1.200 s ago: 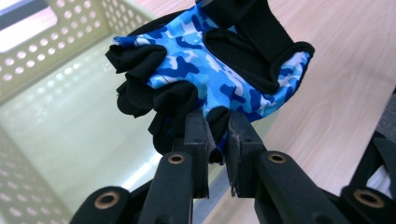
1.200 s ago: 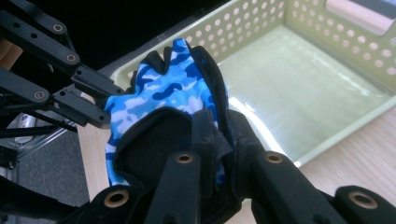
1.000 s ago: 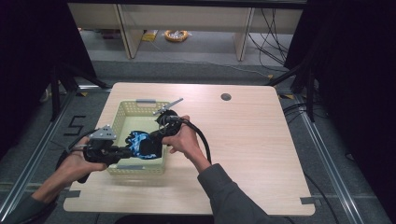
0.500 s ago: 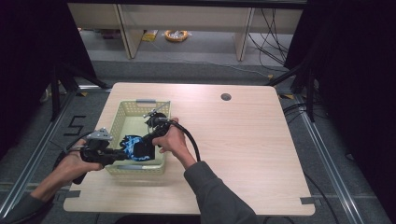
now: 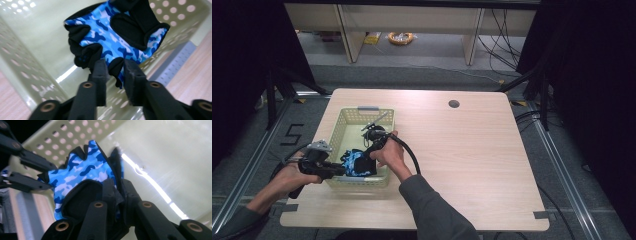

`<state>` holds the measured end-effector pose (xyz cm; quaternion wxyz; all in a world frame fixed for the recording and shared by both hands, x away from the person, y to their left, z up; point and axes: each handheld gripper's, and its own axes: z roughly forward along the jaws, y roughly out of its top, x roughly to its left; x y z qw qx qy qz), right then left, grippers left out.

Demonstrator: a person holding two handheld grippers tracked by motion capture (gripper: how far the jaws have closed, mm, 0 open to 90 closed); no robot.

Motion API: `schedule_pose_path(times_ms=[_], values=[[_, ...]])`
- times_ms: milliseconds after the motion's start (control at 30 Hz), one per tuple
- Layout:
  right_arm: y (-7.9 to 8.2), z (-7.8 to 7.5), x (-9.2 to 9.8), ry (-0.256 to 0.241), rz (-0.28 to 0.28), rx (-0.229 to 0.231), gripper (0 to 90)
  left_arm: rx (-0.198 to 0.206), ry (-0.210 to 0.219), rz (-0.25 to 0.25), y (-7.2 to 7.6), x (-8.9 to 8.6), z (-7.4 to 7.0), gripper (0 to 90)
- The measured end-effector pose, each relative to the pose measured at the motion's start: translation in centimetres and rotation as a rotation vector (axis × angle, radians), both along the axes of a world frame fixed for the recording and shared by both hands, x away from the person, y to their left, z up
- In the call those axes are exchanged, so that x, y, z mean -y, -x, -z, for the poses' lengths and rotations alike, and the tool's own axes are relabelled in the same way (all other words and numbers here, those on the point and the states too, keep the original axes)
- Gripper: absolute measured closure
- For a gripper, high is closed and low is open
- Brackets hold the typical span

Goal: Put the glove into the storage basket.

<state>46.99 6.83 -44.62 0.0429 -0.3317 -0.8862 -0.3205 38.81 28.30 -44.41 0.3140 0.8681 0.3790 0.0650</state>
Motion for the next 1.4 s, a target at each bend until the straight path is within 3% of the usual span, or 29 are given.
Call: schedule_pose_path(times_ms=[100,200,267,367,500,633,667,767,933,1033,1133,1233,1267,1333,1400], values=[[-0.2,0.5,-0.2,0.024,0.008,-0.014,83.2,0.012,0.031,-0.017,0.0,-0.1,-0.5,62.5],[-0.1,0.6,-0.4,0.059,0.036,-0.028,83.0,0.057,0.055,-0.033,0.2,0.1,-1.5,57.6],[-0.2,0.7,-0.4,0.061,0.035,-0.027,82.9,0.071,0.067,-0.038,0.4,0.4,-1.8,56.1],[-0.4,0.9,-0.4,0.068,0.006,0.009,81.8,0.09,0.063,-0.023,0.8,0.9,-2.3,51.2],[-0.5,0.9,-0.3,0.077,0.001,0.02,79.2,0.104,0.096,-0.032,1.6,1.8,-2.7,41.9],[-0.5,0.8,-0.3,0.06,-0.007,0.021,70.9,0.122,0.111,-0.02,2.6,2.5,-3.1,39.0],[-0.6,0.6,-0.3,0.062,0.001,0.038,63.7,0.125,0.119,-0.021,3.0,2.8,-3.3,37.3],[-0.6,0.1,-0.2,0.08,0.009,0.068,58.6,0.127,0.133,-0.025,3.3,2.9,-3.5,36.9],[-0.6,-2.0,1.1,0.021,0.034,0.117,51.6,0.133,0.159,-0.026,4.0,3.4,-3.5,36.0],[-0.3,-2.8,1.8,0.007,0.025,0.138,49.1,0.15,0.204,-0.051,4.7,4.0,-3.4,34.7],[0.6,-4.0,3.4,-0.03,0.013,0.164,46.4,0.133,0.264,-0.045,5.5,4.7,-3.7,32.8],[1.5,-4.6,4.2,-0.042,0.05,0.138,45.6,0.146,0.269,-0.042,6.0,5.3,-3.9,31.6],[1.6,-4.6,4.7,-0.059,0.034,0.168,45.1,0.16,0.271,-0.035,6.2,5.6,-3.9,31.3],[2.4,-5.2,5.7,-0.038,0.06,0.147,43.5,0.163,0.27,-0.028,6.5,6.2,-4.0,30.3],[3.1,-5.4,6.7,-0.047,0.074,0.161,42.1,0.167,0.282,-0.029,6.8,6.8,-3.9,29.4]])
